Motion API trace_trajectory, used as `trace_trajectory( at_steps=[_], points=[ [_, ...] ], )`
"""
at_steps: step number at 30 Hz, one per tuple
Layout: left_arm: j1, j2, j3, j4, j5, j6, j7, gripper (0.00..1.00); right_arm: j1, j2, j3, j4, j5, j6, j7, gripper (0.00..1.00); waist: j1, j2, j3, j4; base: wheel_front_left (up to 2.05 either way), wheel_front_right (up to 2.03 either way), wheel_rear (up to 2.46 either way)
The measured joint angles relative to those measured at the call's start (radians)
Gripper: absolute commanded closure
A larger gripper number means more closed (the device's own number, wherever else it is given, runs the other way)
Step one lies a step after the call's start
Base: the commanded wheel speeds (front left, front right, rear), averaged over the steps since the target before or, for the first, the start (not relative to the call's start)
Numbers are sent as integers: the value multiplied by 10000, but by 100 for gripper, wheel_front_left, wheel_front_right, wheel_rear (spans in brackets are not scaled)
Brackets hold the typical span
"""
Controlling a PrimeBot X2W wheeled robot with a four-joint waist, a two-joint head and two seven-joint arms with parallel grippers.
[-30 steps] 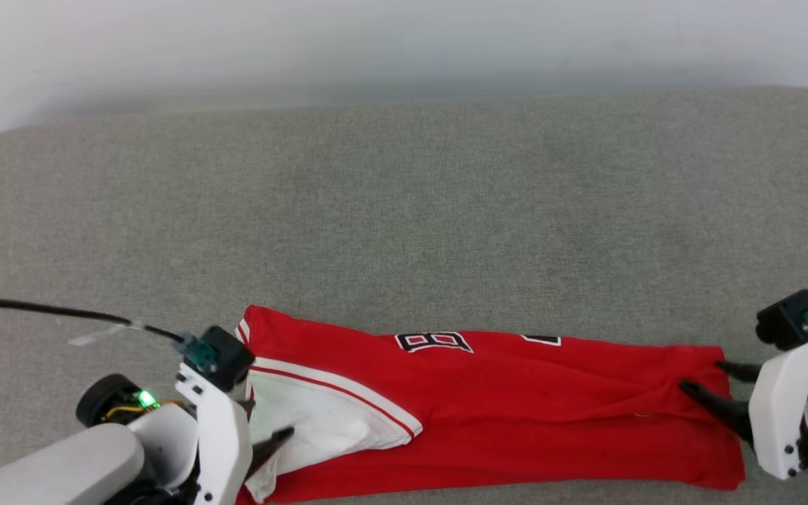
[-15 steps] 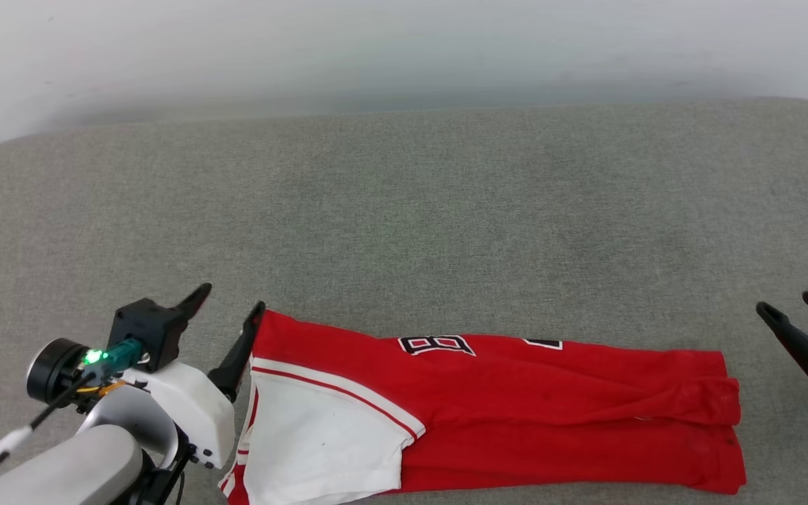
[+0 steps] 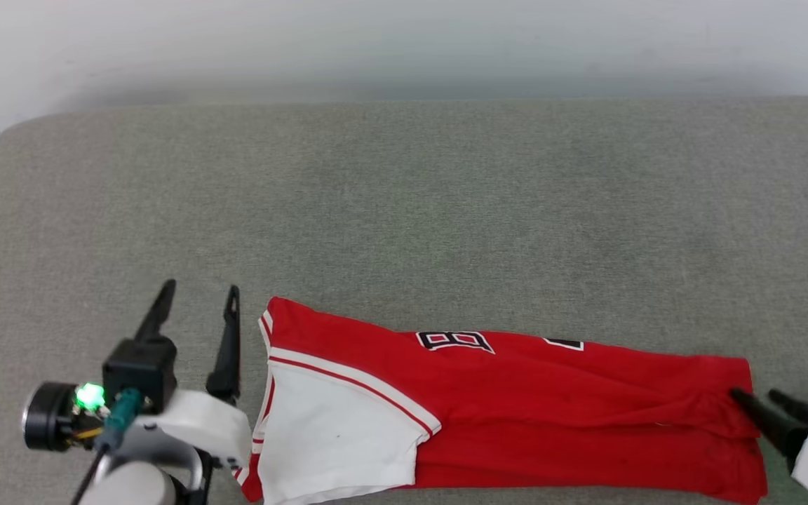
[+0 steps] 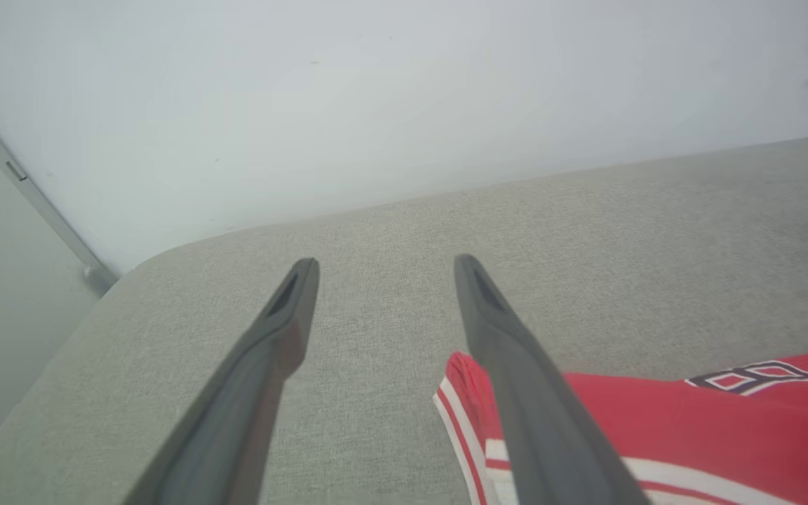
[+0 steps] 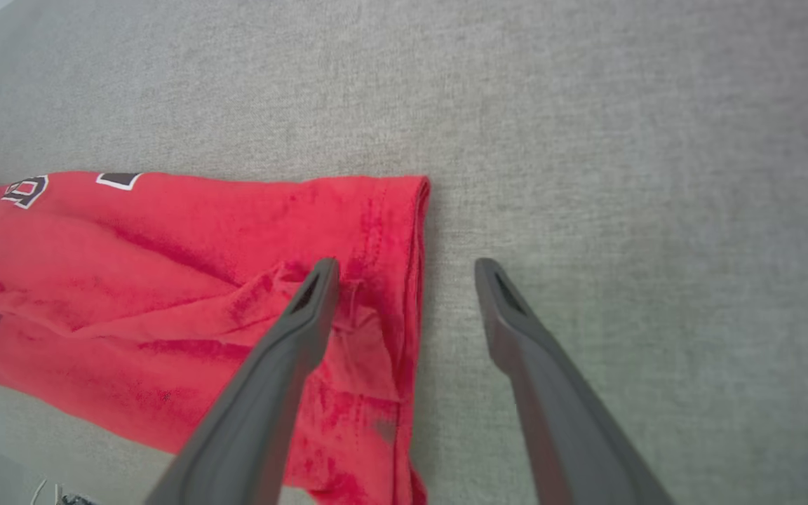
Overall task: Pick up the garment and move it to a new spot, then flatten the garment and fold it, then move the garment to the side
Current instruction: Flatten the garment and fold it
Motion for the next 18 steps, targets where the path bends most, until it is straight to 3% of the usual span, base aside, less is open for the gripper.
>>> trace_trajectory(
  at_steps=[8,18],
  points=[
    [1801,-1501,1850,-305,1781,-92,0,0,205,802,242,531,399,0,568,0,0,0,-10,292,0,0,0],
    [3759,-3369,4387,-571,3908,-500,-2,0,246,1099,616,512,874,-2,1273,0,0,0,-51,346,0,0,0]
  ],
)
